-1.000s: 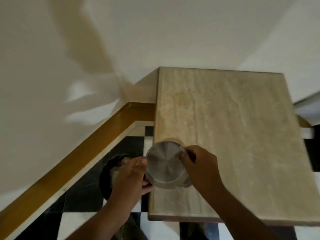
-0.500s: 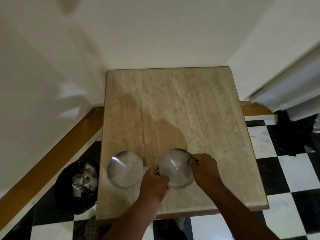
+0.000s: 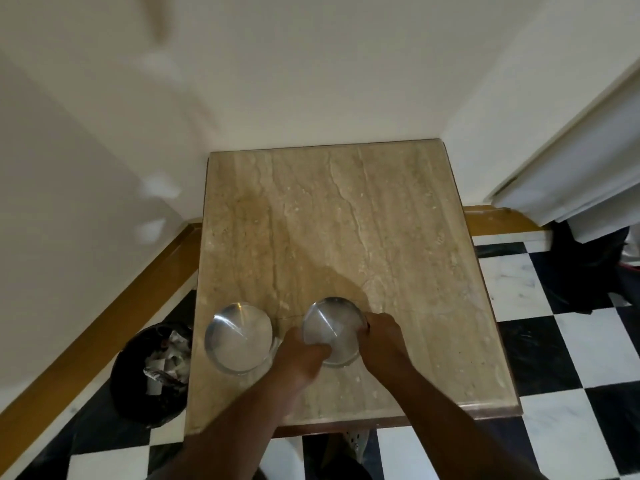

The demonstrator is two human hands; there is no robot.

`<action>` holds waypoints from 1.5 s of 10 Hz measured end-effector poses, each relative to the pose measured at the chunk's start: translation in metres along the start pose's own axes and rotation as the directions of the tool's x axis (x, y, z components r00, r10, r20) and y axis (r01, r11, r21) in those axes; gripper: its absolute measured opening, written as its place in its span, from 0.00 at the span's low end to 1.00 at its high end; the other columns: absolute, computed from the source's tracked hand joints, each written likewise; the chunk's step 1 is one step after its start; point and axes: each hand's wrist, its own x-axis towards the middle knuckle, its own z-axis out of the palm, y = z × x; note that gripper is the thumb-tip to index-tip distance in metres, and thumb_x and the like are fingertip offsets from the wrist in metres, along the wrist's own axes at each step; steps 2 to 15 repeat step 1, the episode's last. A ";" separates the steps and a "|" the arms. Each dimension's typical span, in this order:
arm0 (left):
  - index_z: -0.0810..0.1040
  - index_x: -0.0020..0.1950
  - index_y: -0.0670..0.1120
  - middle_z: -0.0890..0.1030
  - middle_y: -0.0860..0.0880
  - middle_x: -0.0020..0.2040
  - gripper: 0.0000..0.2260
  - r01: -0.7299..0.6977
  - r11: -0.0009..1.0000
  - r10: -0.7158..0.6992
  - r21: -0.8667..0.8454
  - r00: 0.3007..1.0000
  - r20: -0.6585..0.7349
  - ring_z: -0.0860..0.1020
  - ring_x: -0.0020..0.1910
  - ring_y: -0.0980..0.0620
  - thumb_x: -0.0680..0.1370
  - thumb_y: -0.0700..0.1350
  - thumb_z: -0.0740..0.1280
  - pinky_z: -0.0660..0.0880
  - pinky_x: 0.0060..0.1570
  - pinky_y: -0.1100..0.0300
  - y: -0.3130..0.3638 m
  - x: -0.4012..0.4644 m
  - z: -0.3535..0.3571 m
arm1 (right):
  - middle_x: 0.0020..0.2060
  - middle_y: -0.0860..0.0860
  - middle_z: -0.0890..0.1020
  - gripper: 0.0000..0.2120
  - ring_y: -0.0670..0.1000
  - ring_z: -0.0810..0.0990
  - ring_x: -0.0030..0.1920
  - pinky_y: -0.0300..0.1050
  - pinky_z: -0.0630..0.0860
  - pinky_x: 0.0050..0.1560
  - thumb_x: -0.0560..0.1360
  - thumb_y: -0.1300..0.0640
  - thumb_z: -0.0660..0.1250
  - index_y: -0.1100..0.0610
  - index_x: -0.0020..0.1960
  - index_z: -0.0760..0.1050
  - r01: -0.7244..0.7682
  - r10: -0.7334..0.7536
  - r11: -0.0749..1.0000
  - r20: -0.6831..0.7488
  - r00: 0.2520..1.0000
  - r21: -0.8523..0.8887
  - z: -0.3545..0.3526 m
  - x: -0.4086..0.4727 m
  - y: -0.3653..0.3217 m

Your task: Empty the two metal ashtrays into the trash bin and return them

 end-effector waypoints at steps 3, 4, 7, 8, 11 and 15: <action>0.68 0.75 0.45 0.78 0.51 0.60 0.26 -0.101 0.980 0.111 0.173 0.993 -0.050 0.74 0.54 0.54 0.78 0.43 0.69 0.74 0.54 0.60 0.006 -0.024 -0.011 | 0.61 0.55 0.74 0.15 0.54 0.75 0.58 0.39 0.69 0.50 0.80 0.56 0.61 0.59 0.64 0.72 0.053 -0.052 0.988 0.011 0.999 -0.144 -0.025 -0.036 -0.012; 0.68 0.75 0.45 0.78 0.51 0.60 0.26 -0.101 0.980 0.111 0.173 0.993 -0.050 0.74 0.54 0.54 0.78 0.43 0.69 0.74 0.54 0.60 0.006 -0.024 -0.011 | 0.61 0.55 0.74 0.15 0.54 0.75 0.58 0.39 0.69 0.50 0.80 0.56 0.61 0.59 0.64 0.72 0.053 -0.052 0.988 0.011 0.999 -0.144 -0.025 -0.036 -0.012; 0.68 0.75 0.45 0.78 0.51 0.60 0.26 -0.101 0.980 0.111 0.173 0.993 -0.050 0.74 0.54 0.54 0.78 0.43 0.69 0.74 0.54 0.60 0.006 -0.024 -0.011 | 0.61 0.55 0.74 0.15 0.54 0.75 0.58 0.39 0.69 0.50 0.80 0.56 0.61 0.59 0.64 0.72 0.053 -0.052 0.988 0.011 0.999 -0.144 -0.025 -0.036 -0.012; 0.68 0.75 0.45 0.78 0.51 0.60 0.26 -0.101 0.980 0.111 0.173 0.993 -0.050 0.74 0.54 0.54 0.78 0.43 0.69 0.74 0.54 0.60 0.006 -0.024 -0.011 | 0.61 0.55 0.74 0.15 0.54 0.75 0.58 0.39 0.69 0.50 0.80 0.56 0.61 0.59 0.64 0.72 0.053 -0.052 0.988 0.011 0.999 -0.144 -0.025 -0.036 -0.012; 0.68 0.75 0.45 0.78 0.51 0.60 0.26 -0.101 0.980 0.111 0.173 0.993 -0.050 0.74 0.54 0.54 0.78 0.43 0.69 0.74 0.54 0.60 0.006 -0.024 -0.011 | 0.61 0.55 0.74 0.15 0.54 0.75 0.58 0.39 0.69 0.50 0.80 0.56 0.61 0.59 0.64 0.72 0.053 -0.052 0.988 0.011 0.999 -0.144 -0.025 -0.036 -0.012; 0.68 0.75 0.45 0.78 0.51 0.60 0.26 -0.101 0.980 0.111 0.173 0.993 -0.050 0.74 0.54 0.54 0.78 0.43 0.69 0.74 0.54 0.60 0.006 -0.024 -0.011 | 0.61 0.55 0.74 0.15 0.54 0.75 0.58 0.39 0.69 0.50 0.80 0.56 0.61 0.59 0.64 0.72 0.053 -0.052 0.988 0.011 0.999 -0.144 -0.025 -0.036 -0.012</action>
